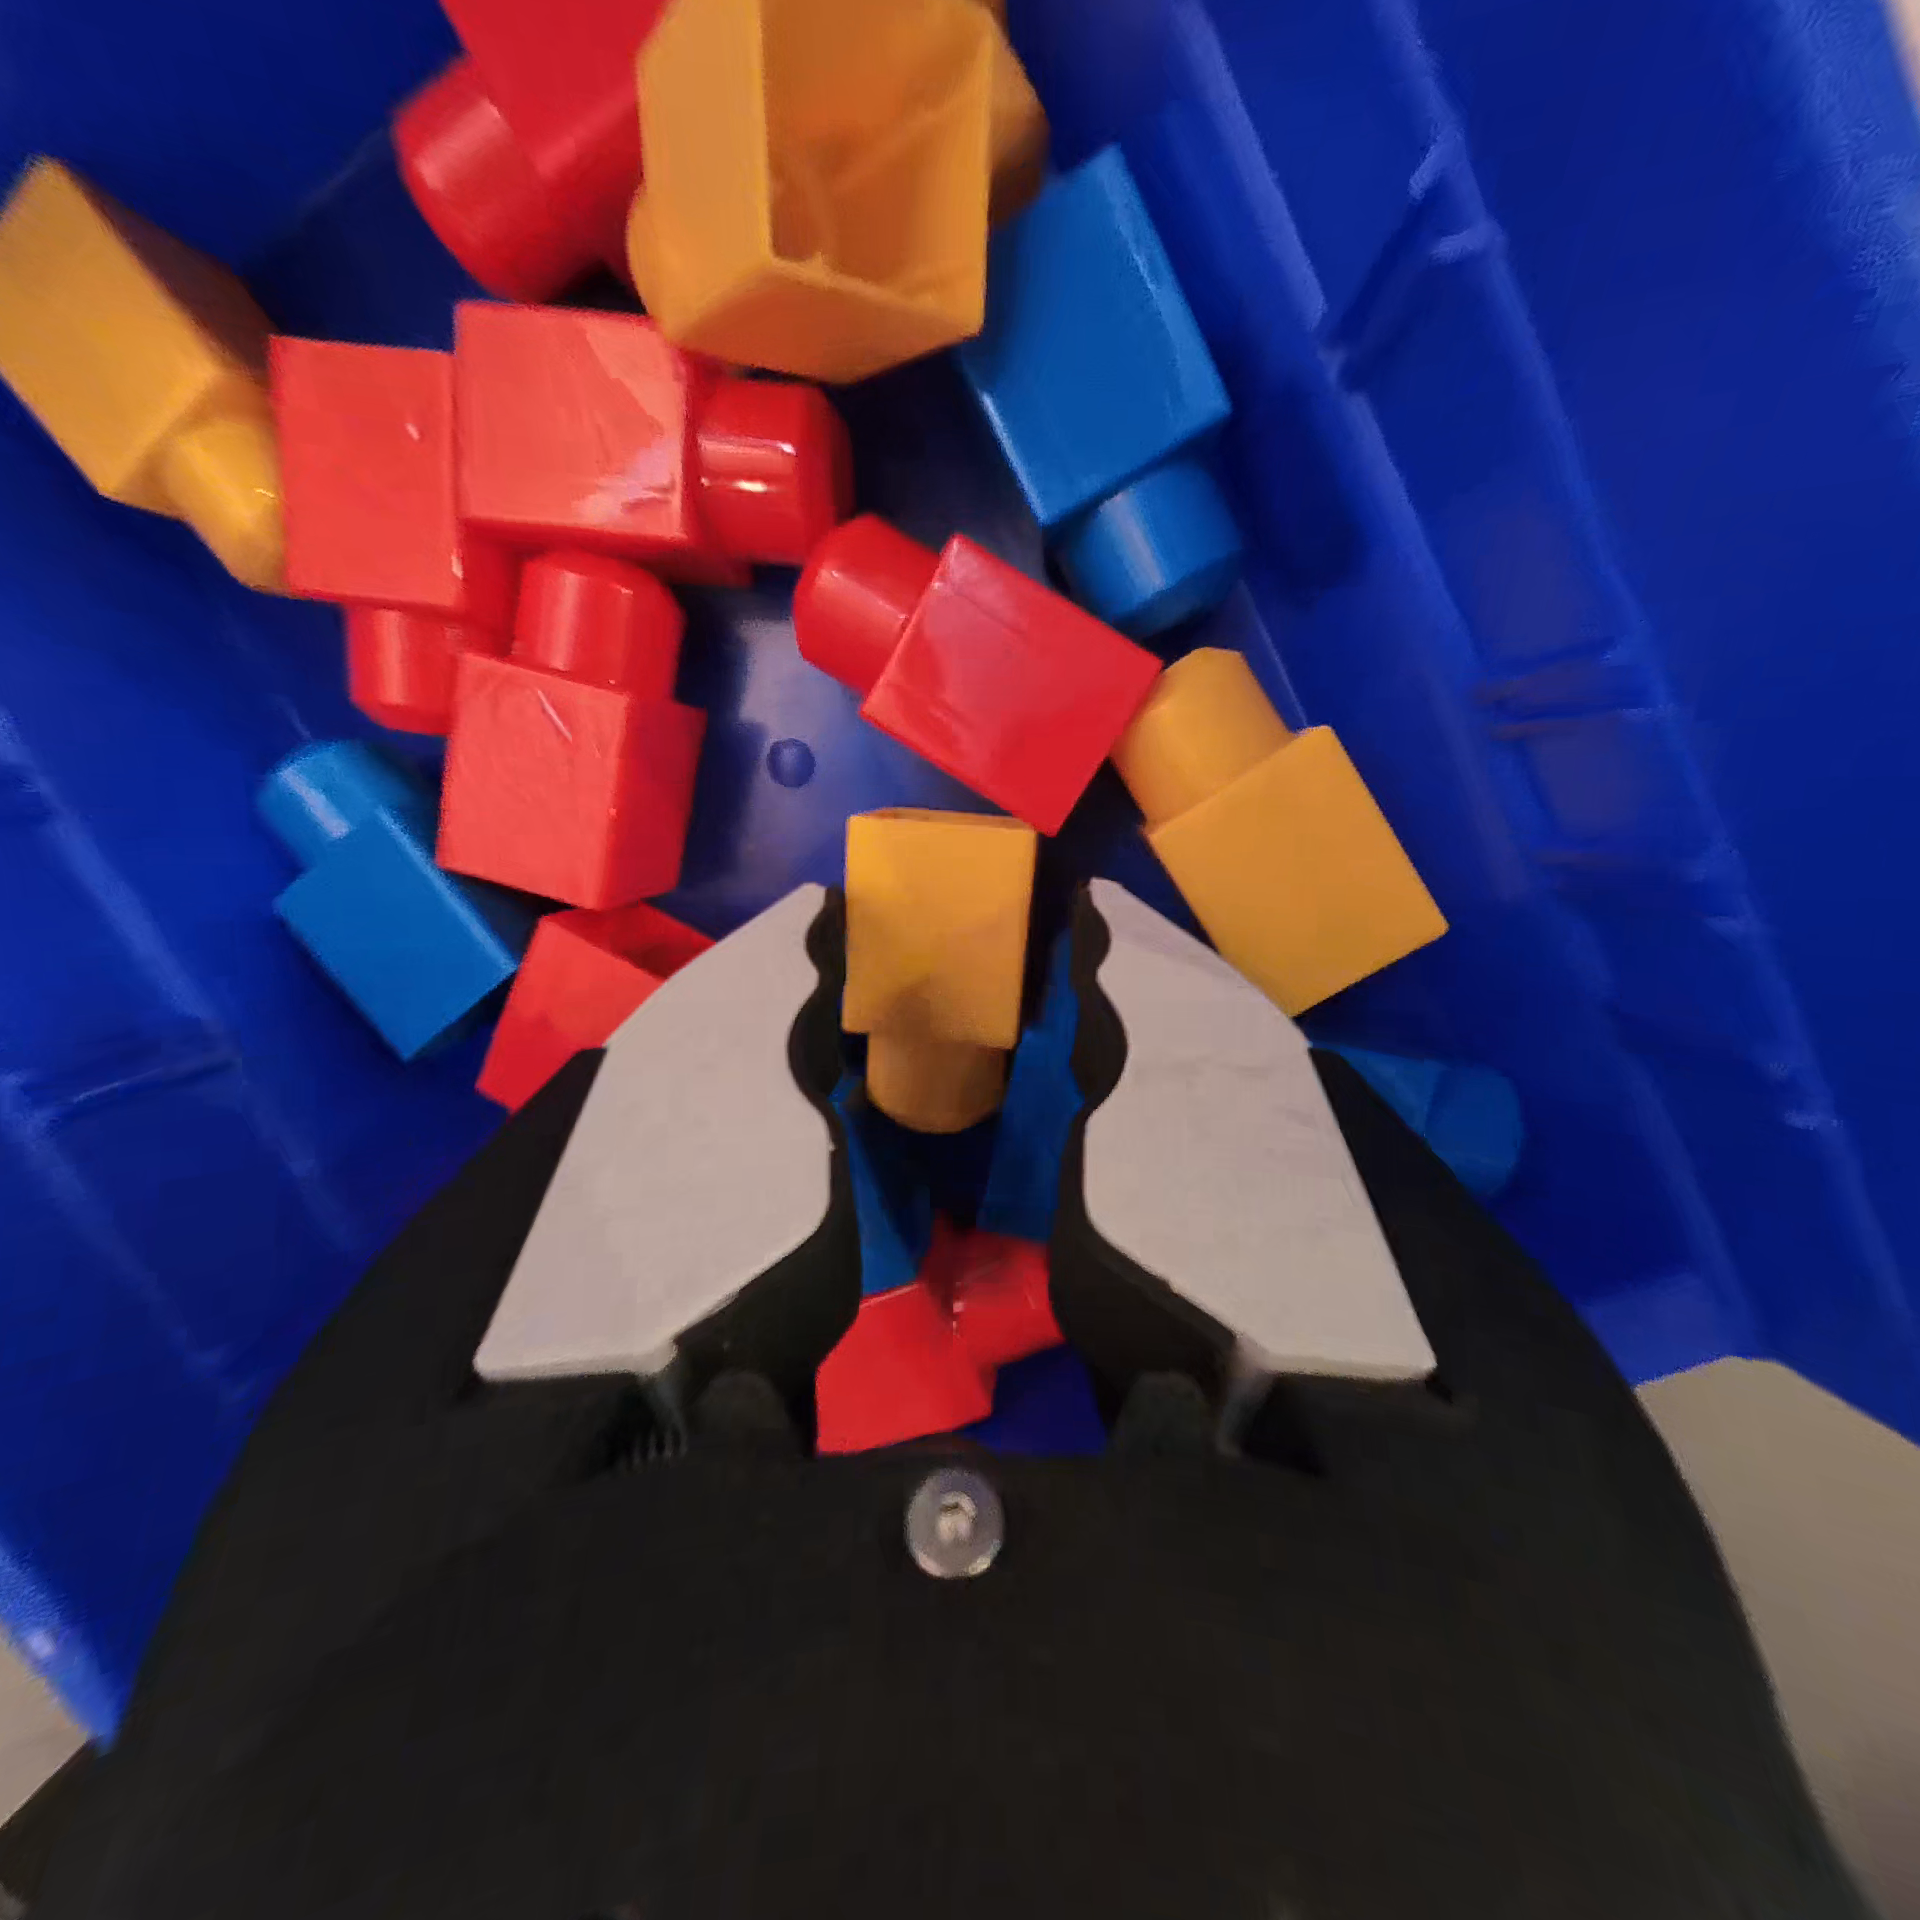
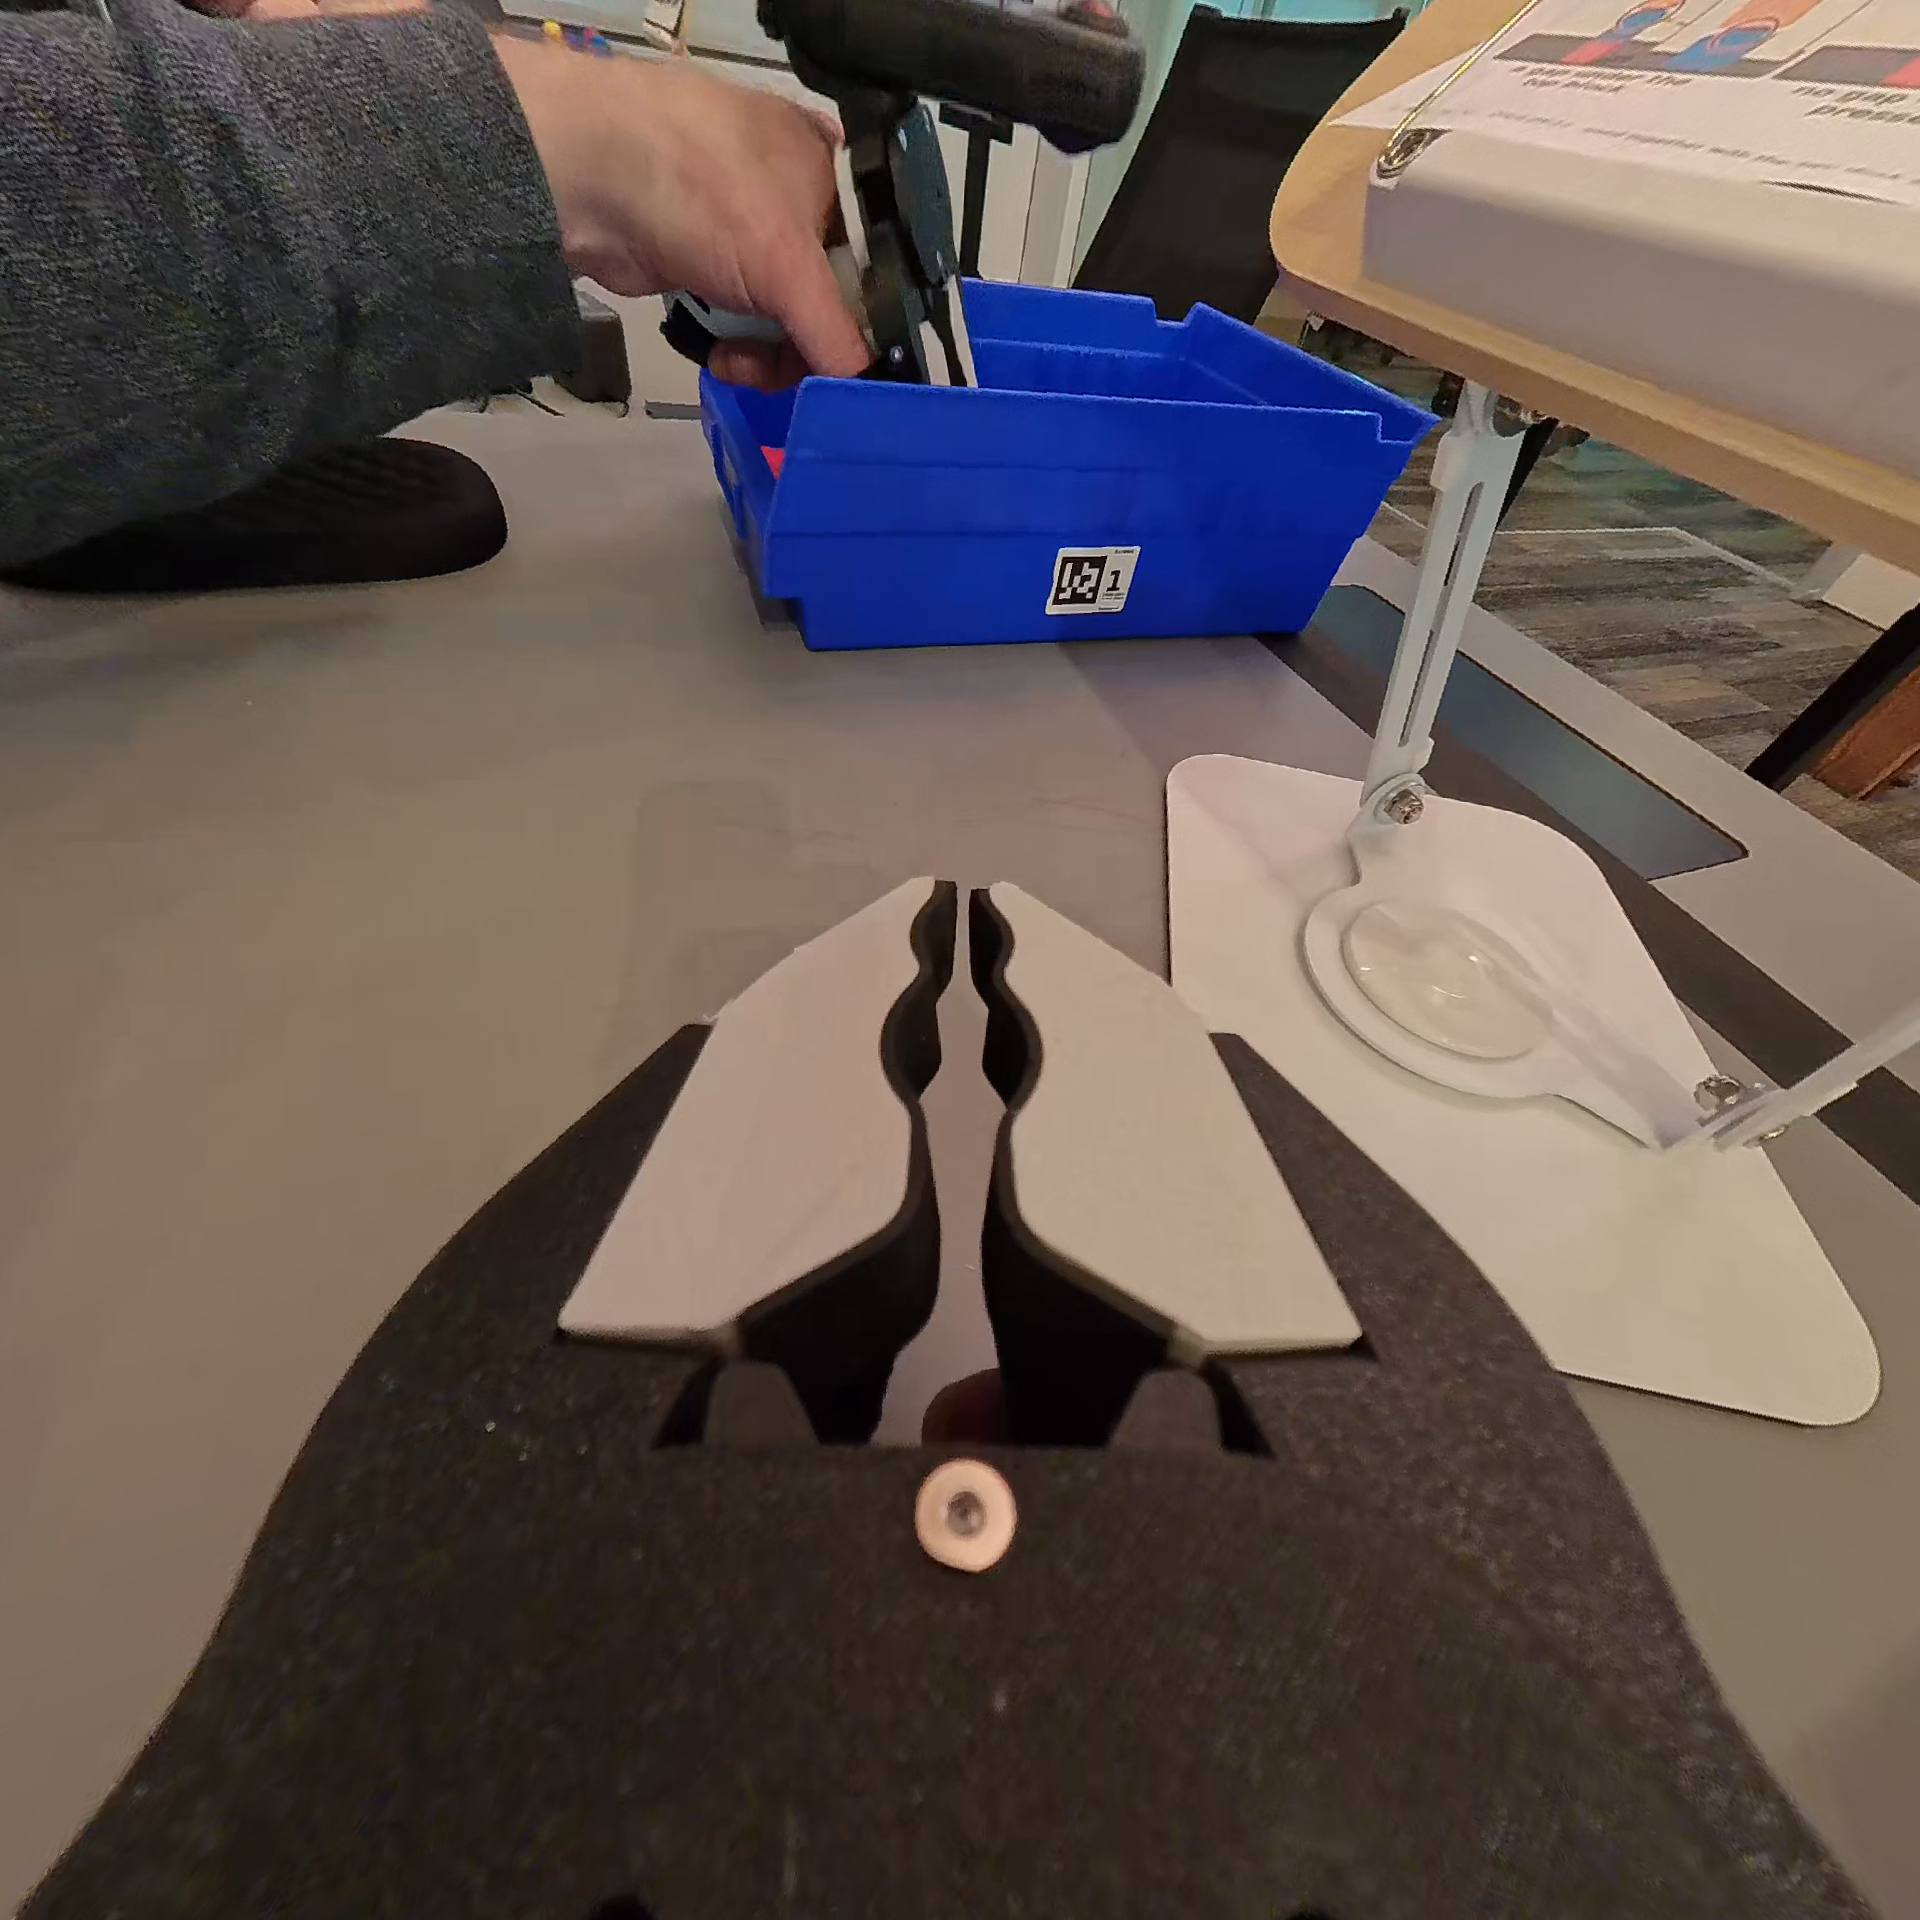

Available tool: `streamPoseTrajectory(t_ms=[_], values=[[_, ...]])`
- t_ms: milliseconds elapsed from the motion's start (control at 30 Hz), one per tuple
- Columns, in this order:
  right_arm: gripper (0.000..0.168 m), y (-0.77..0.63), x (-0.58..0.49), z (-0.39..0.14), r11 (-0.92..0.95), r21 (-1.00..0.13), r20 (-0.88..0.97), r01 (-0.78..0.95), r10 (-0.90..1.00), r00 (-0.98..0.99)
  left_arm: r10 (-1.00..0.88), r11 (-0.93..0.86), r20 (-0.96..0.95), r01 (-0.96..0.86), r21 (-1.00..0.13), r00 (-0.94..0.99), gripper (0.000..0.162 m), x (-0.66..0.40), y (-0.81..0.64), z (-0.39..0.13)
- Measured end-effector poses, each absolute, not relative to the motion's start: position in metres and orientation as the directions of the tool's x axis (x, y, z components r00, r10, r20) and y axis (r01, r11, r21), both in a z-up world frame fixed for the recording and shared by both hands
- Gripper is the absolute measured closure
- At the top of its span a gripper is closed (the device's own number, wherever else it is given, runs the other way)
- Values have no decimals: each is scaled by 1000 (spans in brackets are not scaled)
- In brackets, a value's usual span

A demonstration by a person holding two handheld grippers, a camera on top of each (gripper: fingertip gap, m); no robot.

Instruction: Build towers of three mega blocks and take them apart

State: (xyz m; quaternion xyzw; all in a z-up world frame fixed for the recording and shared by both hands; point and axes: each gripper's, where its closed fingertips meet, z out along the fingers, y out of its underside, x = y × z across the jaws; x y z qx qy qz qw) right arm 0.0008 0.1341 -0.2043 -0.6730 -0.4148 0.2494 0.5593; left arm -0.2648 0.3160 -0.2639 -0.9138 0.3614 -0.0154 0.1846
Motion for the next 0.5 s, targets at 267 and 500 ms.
streamPoseTrajectory(t_ms=[267, 500], values=[[165, 133, 1, -204, -27, -961, 126, 275, 842, 525, -630, -671, -118, -615, -414, 767, 127, -270, 319, -263], [158, 135, 1, -203, -68, -965, 74, 252, 855, 514, -625, -415, -229, -567, -711, 746, 127, -251, 299, -190]])
